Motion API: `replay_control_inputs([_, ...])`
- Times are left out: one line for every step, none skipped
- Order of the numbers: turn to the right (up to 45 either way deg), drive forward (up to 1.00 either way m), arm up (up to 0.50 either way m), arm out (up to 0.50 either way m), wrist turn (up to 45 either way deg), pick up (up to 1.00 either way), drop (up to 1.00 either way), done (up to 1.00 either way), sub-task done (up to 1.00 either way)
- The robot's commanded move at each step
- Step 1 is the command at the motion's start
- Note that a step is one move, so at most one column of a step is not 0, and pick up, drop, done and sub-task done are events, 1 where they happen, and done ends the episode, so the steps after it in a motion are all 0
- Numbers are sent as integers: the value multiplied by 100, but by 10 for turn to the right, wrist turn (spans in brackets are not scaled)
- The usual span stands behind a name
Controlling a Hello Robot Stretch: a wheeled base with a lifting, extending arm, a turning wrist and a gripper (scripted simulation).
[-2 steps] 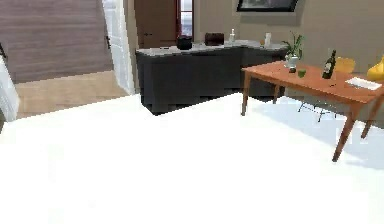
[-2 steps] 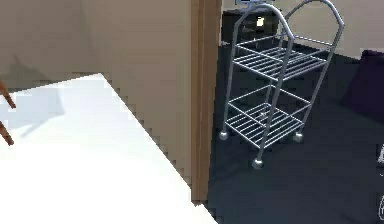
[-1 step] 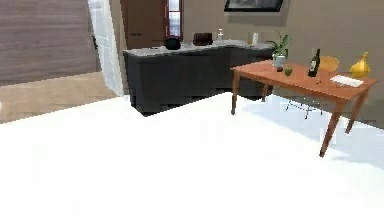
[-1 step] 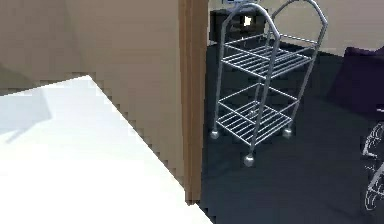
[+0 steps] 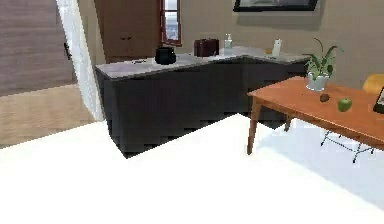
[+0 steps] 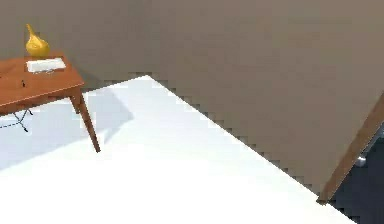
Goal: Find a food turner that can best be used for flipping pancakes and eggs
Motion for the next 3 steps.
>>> replay_control_inputs([0, 100, 0, 0, 0, 0, 0, 0, 0])
replay_control_inputs([30, 0, 0, 0, 0, 0, 0, 0, 0])
replay_control_inputs([0, 50, 0, 0, 0, 0, 0, 0, 0])
